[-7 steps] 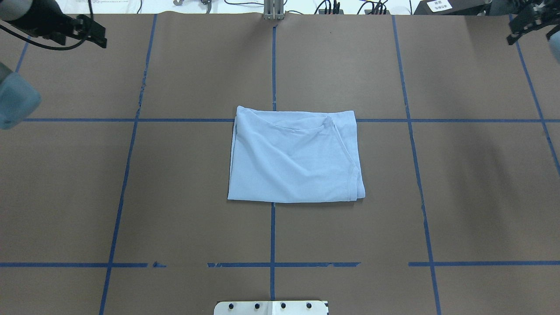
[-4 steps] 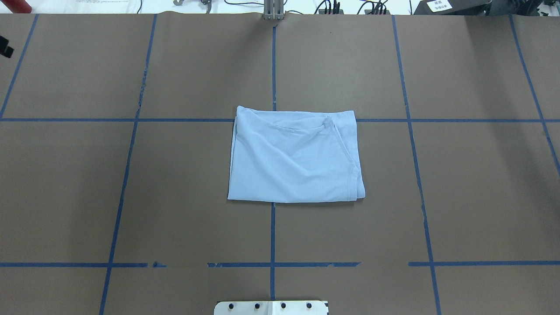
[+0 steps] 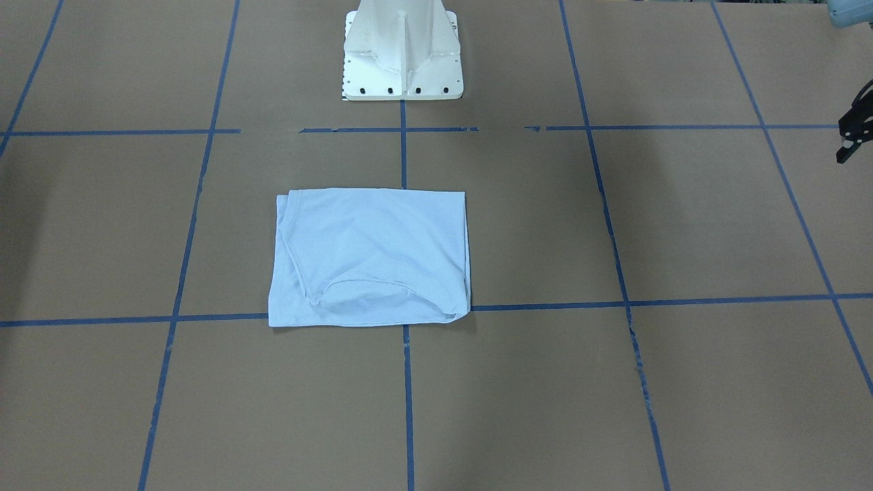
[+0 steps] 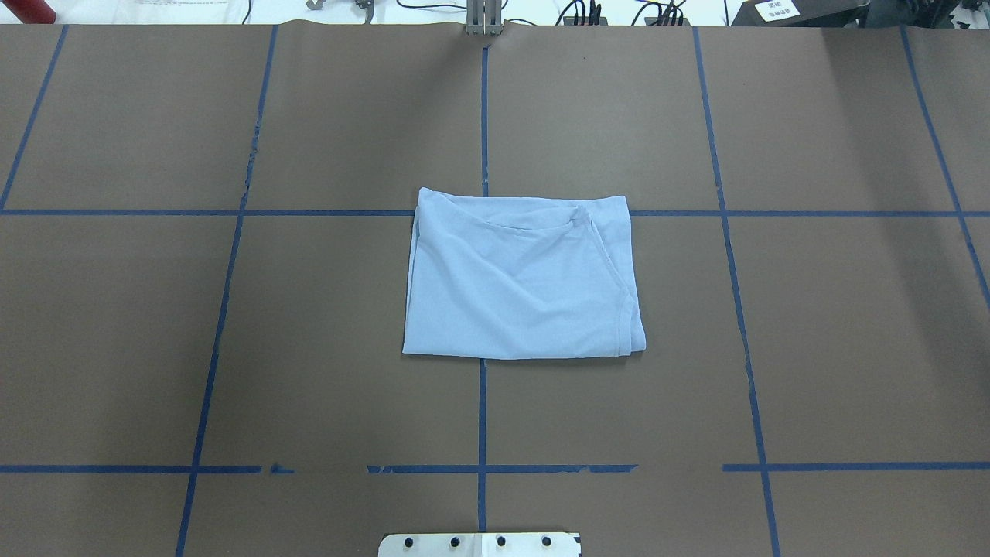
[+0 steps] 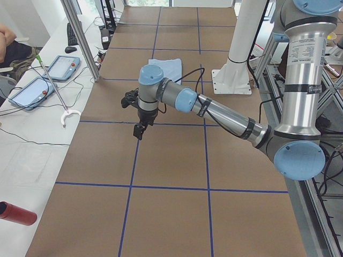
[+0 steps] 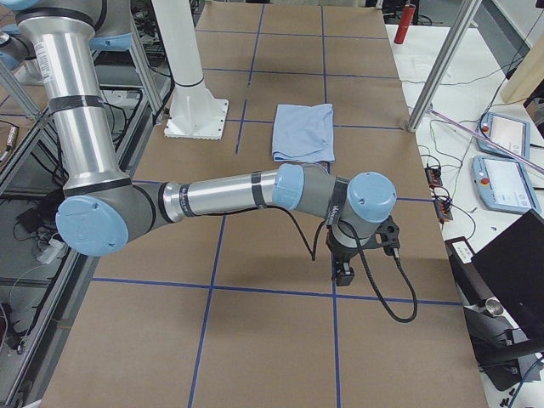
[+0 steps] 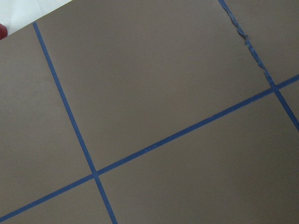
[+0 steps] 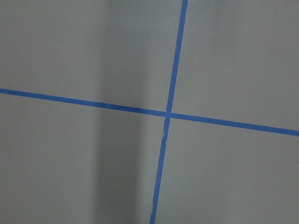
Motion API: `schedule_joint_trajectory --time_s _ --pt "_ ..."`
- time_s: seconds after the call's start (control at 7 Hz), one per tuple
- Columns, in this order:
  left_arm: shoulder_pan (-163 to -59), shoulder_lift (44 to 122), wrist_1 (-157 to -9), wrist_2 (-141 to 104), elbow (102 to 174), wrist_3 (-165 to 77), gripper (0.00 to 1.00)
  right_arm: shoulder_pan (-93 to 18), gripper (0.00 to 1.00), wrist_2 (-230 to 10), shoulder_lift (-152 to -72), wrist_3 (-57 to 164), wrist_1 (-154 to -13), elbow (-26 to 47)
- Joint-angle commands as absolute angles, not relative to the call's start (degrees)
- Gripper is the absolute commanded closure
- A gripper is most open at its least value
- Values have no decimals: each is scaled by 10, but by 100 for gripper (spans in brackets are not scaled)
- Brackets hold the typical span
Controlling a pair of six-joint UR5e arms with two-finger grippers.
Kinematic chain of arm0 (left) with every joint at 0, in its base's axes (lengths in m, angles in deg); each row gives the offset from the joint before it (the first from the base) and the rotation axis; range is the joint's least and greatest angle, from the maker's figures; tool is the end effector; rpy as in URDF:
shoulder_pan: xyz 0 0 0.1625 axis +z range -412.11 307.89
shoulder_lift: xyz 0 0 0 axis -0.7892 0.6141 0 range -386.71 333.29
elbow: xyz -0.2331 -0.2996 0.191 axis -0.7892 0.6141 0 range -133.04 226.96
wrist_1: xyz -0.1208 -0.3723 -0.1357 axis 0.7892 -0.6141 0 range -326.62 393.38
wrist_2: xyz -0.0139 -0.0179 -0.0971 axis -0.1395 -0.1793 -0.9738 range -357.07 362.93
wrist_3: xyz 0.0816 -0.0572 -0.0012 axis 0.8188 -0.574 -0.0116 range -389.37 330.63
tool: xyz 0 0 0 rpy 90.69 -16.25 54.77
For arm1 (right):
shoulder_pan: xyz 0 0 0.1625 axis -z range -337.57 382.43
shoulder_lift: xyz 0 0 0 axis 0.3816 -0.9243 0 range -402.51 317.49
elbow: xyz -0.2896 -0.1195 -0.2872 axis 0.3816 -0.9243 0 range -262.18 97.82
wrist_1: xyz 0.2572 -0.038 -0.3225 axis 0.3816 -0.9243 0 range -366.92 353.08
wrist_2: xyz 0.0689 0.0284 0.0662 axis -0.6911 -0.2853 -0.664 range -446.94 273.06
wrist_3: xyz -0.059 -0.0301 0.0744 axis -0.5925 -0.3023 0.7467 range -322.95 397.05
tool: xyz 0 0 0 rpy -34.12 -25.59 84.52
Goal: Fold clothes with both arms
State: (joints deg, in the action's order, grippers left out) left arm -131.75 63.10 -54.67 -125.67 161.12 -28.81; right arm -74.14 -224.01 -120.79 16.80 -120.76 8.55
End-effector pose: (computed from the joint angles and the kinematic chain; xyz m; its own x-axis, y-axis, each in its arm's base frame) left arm 0.0161 -0.4836 0.4628 0.7251 0.3795 -0.5747 -0.1738 0.9083 0.3805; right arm 0.1233 -0.5432 0.5803 0.6581 -0.1291 0.7418 0.1231 0.9904 0.0631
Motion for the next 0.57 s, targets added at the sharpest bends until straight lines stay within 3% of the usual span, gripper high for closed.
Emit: schedule_joint_trajectory --time_s 0.0,0.43 --pt "-1317 625 -557 -1258 1573 -301 0 -705 0 -2224 -1212 211 -1198 97" --pt "-1418 634 -561 -1264 1442 -224 0 -706 0 -2242 -1277 214 -1135 75"
